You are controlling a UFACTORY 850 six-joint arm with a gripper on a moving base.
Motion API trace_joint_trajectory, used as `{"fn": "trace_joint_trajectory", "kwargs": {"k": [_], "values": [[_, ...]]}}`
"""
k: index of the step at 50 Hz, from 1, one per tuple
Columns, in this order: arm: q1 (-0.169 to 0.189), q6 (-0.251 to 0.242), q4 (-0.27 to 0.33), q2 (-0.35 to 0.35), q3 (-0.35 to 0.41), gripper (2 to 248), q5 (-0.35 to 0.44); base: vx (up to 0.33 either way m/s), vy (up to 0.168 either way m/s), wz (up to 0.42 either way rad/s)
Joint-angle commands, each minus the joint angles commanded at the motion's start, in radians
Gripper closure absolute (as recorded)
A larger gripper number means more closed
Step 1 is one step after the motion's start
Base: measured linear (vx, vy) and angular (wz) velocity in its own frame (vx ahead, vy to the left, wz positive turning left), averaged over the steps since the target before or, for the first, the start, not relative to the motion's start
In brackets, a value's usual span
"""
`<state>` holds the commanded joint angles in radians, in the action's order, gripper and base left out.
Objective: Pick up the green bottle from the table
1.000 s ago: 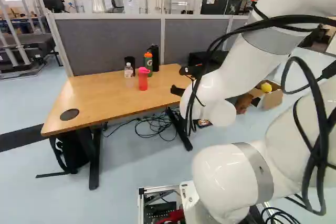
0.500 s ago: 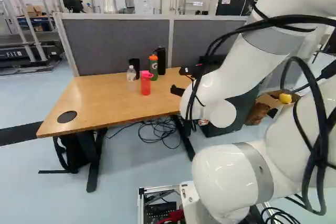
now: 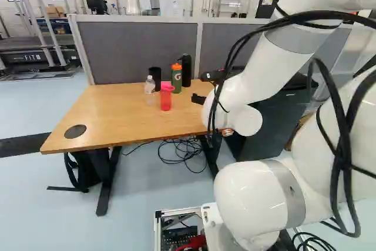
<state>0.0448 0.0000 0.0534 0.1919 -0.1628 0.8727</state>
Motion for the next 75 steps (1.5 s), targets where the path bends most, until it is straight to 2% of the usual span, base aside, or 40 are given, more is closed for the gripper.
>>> {"fn": "trace_joint_trajectory", "kwargs": {"k": [14, 42, 60, 75], "values": [[0.024, 0.0, 0.004, -0.072, -0.066, 3, 0.0, 0.0, 0.0, 0.0], [0.041, 0.0, 0.027, -0.225, -0.217, 3, 0.0, 0.0, 0.0, 0.0], [0.048, 0.0, 0.109, -0.316, -0.314, 3, 0.0, 0.0, 0.0, 0.0], [0.045, 0.0, 0.208, -0.387, -0.394, 3, 0.0, 0.0, 0.0, 0.0]]}}
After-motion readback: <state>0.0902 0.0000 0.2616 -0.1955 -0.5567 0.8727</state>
